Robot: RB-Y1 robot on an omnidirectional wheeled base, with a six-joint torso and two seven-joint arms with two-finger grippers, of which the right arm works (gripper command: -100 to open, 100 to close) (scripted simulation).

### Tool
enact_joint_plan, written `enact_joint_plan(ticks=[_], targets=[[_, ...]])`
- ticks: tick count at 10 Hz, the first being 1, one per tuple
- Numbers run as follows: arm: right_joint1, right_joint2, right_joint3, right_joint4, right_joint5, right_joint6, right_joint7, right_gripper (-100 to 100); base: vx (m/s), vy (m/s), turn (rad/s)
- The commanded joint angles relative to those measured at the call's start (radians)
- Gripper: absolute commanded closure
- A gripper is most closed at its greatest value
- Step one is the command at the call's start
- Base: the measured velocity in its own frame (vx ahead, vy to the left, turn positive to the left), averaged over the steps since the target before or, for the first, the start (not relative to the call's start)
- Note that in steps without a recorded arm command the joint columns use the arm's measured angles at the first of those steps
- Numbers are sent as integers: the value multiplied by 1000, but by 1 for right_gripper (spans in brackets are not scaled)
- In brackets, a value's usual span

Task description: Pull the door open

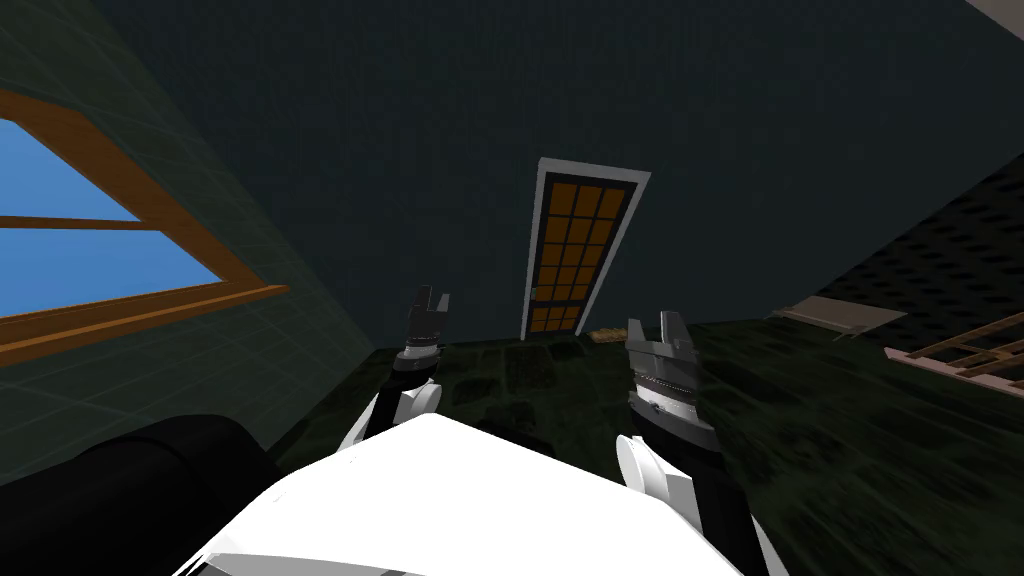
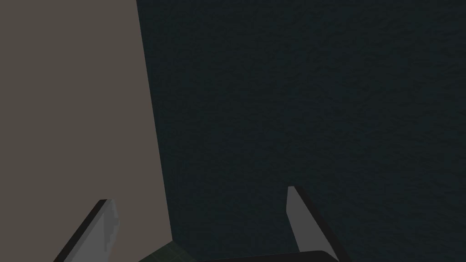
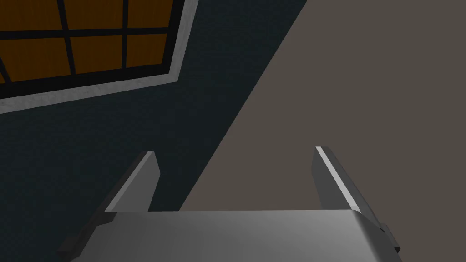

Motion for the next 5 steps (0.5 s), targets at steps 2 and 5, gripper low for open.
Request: enact_joint_plan(ticks=[2, 5], targets=[[-15, -10, -4, 45, 6, -12, 31, -100, 74, 0, 29], [-38, -23, -10, 115, 16, -30, 79, -100, 108, 17, 33]])
